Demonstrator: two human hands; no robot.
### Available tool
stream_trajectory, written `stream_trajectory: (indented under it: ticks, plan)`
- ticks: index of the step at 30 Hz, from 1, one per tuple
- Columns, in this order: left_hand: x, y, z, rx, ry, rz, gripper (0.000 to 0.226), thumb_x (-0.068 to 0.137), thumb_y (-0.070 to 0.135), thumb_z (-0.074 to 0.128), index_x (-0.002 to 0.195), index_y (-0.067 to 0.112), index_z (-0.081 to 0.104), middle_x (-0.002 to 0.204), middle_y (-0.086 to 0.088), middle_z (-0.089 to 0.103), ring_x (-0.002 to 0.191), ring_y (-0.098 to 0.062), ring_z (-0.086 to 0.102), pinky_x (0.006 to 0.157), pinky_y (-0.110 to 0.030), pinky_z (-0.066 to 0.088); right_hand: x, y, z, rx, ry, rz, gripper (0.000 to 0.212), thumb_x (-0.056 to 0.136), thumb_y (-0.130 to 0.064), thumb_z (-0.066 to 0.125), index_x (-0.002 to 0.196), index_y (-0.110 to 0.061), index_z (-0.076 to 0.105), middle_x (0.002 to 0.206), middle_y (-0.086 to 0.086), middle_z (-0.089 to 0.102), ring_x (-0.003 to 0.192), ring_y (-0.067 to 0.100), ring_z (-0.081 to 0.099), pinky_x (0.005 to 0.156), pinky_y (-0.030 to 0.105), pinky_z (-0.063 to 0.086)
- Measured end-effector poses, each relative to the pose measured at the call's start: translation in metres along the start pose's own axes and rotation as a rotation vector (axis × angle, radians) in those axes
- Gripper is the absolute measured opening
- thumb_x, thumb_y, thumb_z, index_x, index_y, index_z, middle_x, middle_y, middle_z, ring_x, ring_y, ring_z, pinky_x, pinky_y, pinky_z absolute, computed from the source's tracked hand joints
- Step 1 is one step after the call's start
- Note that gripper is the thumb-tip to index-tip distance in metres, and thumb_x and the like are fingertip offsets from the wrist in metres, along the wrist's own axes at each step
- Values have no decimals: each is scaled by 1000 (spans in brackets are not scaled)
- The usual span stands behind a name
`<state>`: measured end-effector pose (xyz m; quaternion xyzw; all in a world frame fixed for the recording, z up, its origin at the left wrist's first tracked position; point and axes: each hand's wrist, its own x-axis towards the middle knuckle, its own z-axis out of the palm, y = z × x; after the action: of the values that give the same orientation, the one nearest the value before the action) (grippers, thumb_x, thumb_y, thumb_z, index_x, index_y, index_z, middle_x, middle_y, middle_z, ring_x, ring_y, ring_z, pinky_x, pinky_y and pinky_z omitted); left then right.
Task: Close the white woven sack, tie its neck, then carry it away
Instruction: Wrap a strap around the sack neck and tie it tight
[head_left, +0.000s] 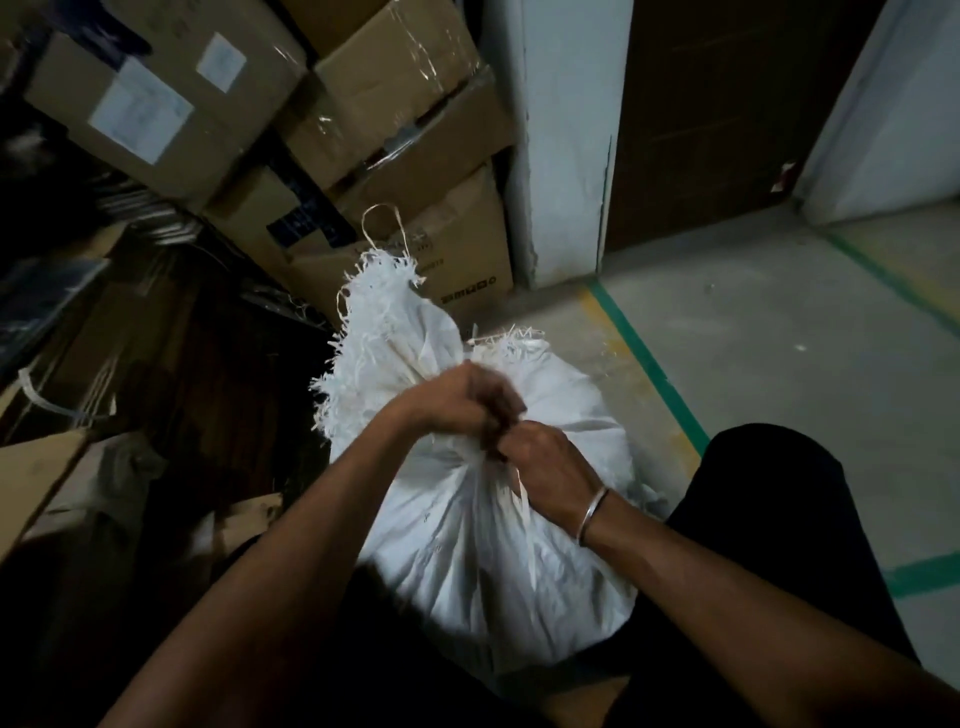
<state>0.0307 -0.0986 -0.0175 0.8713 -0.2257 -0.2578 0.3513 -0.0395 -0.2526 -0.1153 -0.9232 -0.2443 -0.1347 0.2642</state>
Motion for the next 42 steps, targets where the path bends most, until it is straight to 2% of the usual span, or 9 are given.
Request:
stream_trajectory:
  ticks: [7, 9, 14, 18, 21, 25, 34, 38, 42]
  plan:
    - [-9, -70, 25, -57, -86, -28, 36, 86, 0, 76, 117, 18, 76, 112, 3, 76, 107, -12, 71, 97, -26, 56, -5, 12, 0, 177, -49, -16, 13, 93, -26, 67, 99, -26, 78, 78, 3, 72, 72, 20, 68, 64, 32, 53]
    - [-11, -81, 34, -58, -25, -26, 31, 83, 2, 80, 108, 20, 78, 106, 2, 75, 101, -14, 72, 92, -28, 58, -5, 6, 2, 322, -7, 115, 7, 86, -24, 78, 92, -25, 77, 81, -3, 76, 75, 11, 72, 69, 33, 56]
    - [-19, -100, 56, -238, 190, -65, 16, 82, 7, 83, 98, 10, 79, 92, -5, 79, 81, -6, 71, 77, -22, 54, -13, -24, 21, 703, 297, 693, 56, 53, -32, 99, 96, -24, 63, 81, -8, 76, 75, -1, 70, 66, 21, 57]
    - [-23, -105, 61, -337, 224, -54, 13, 85, 5, 80, 98, 8, 79, 92, -6, 79, 82, -8, 69, 78, -22, 56, -21, -47, 46, 760, 577, 943, 36, 53, -23, 99, 74, -12, 71, 66, -7, 70, 58, -1, 59, 61, 22, 50]
    - [-28, -108, 65, -433, 246, -66, 12, 88, 5, 77, 99, 6, 79, 93, -12, 78, 83, -12, 67, 78, -27, 55, -22, -56, 51, 801, 598, 907, 22, 67, -17, 92, 66, -14, 70, 58, -9, 64, 56, 0, 55, 59, 22, 48]
    - [-32, -111, 71, -524, 252, -81, 14, 93, 2, 69, 99, 12, 79, 99, -15, 77, 89, -15, 67, 85, -33, 54, -30, -56, 52, 875, 655, 873, 12, 81, -9, 81, 82, -10, 69, 73, -6, 74, 69, 8, 67, 68, 28, 54]
    - [-38, -113, 73, -525, 220, -4, 16, 98, -4, 58, 111, -6, 68, 96, -6, 73, 85, -4, 67, 78, -16, 51, -36, -60, 31, 1111, 455, 808, 8, 93, -15, 72, 94, -9, 77, 85, 8, 79, 78, 17, 70, 83, 32, 56]
    - [-36, -116, 75, -578, 221, 14, 17, 99, -3, 58, 112, -8, 67, 102, -11, 73, 93, -11, 70, 85, -20, 53, -42, -59, 14, 1267, 360, 793, 24, 96, -6, 65, 118, -11, 71, 84, 10, 75, 68, 14, 62, 69, 21, 53]
    - [-36, -113, 79, -639, 226, -17, 14, 98, -4, 59, 104, 1, 70, 92, -4, 75, 88, -12, 69, 82, -21, 53, -49, -67, 18, 1123, 260, 845, 23, 97, -18, 65, 94, 2, 77, 62, 8, 61, 53, 15, 48, 59, 25, 43]
